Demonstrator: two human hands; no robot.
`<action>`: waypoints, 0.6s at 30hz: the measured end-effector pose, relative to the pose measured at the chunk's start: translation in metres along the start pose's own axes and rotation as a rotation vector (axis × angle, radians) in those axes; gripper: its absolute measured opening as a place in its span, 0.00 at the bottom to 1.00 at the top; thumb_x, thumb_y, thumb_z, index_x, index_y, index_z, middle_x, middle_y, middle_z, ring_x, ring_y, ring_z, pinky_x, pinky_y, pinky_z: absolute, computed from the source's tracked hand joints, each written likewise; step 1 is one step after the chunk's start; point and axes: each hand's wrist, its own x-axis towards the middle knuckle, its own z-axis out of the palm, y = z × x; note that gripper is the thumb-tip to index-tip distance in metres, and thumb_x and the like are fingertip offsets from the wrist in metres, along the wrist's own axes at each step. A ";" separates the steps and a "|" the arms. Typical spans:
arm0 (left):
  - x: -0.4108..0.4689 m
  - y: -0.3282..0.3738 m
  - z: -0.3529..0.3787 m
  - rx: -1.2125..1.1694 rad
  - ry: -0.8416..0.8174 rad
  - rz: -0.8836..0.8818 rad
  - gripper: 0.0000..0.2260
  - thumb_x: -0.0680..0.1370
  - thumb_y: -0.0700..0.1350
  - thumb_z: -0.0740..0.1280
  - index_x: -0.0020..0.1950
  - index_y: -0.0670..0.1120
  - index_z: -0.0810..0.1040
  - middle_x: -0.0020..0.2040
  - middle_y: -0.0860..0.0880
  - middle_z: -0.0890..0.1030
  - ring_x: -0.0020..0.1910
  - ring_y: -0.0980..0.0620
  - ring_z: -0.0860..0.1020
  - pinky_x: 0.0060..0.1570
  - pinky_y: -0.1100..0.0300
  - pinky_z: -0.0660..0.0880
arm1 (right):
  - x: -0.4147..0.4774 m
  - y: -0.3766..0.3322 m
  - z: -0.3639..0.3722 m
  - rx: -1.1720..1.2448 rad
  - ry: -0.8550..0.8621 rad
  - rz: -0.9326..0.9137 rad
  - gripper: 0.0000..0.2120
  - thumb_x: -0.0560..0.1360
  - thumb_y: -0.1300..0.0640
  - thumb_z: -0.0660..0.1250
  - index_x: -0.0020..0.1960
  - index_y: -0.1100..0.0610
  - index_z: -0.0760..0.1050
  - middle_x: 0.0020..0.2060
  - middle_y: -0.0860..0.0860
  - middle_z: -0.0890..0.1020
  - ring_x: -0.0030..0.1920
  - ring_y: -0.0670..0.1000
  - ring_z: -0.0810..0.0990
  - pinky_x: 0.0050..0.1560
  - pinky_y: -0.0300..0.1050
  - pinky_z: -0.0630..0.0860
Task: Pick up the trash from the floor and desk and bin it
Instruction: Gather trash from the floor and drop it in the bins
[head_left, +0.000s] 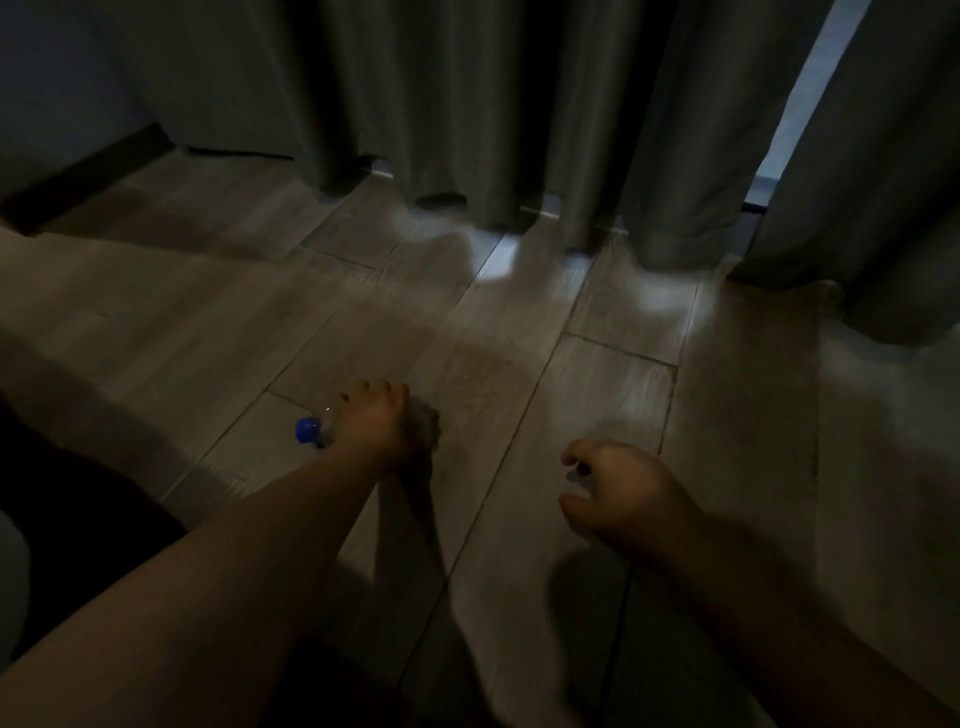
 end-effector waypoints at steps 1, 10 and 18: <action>-0.002 0.001 0.004 0.023 -0.020 0.053 0.26 0.73 0.57 0.68 0.67 0.50 0.67 0.65 0.47 0.70 0.64 0.45 0.67 0.66 0.47 0.64 | -0.001 0.002 0.000 0.001 -0.008 0.003 0.25 0.75 0.49 0.67 0.70 0.50 0.66 0.64 0.49 0.74 0.62 0.50 0.74 0.61 0.46 0.74; -0.021 0.061 -0.011 -0.318 0.038 0.224 0.19 0.66 0.55 0.75 0.51 0.47 0.75 0.46 0.48 0.81 0.46 0.47 0.80 0.45 0.56 0.75 | -0.029 0.047 -0.014 0.029 0.027 0.025 0.24 0.74 0.48 0.67 0.68 0.52 0.68 0.62 0.52 0.76 0.62 0.52 0.74 0.61 0.44 0.72; -0.073 0.170 -0.018 -0.358 -0.015 0.438 0.18 0.65 0.58 0.73 0.47 0.50 0.74 0.35 0.55 0.78 0.33 0.56 0.78 0.31 0.65 0.71 | -0.103 0.129 -0.031 0.164 0.124 0.210 0.25 0.71 0.51 0.69 0.67 0.52 0.72 0.59 0.51 0.78 0.59 0.51 0.76 0.59 0.40 0.72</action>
